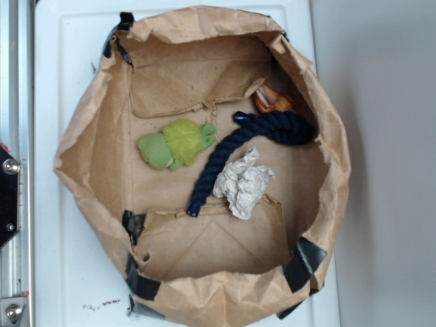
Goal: Grab the white paper.
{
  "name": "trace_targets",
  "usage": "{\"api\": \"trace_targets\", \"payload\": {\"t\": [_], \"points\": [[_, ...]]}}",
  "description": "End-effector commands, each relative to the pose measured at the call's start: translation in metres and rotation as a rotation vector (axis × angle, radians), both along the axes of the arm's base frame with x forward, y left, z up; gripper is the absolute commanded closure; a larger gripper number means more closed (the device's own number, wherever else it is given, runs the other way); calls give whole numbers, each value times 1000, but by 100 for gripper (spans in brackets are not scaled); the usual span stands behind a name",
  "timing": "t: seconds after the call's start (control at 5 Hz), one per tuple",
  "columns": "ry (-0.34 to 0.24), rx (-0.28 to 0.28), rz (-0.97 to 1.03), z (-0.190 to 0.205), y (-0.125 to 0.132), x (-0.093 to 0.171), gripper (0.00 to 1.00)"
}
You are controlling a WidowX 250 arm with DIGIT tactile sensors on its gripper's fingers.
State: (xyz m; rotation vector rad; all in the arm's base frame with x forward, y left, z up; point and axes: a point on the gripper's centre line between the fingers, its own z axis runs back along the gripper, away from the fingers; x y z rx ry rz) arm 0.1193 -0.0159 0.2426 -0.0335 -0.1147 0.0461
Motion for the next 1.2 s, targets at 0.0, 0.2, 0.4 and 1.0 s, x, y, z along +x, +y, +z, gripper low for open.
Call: {"api": "trace_targets", "payload": {"t": [0.0,0.2,0.4,1.0], "points": [[0,0,0,0,0,0,0],[-56,-20,82,-2,-14,19,0],[-74,-30,51,-13,-15,27,0],[-71,-35,-109,-61,36,102,0]]}}
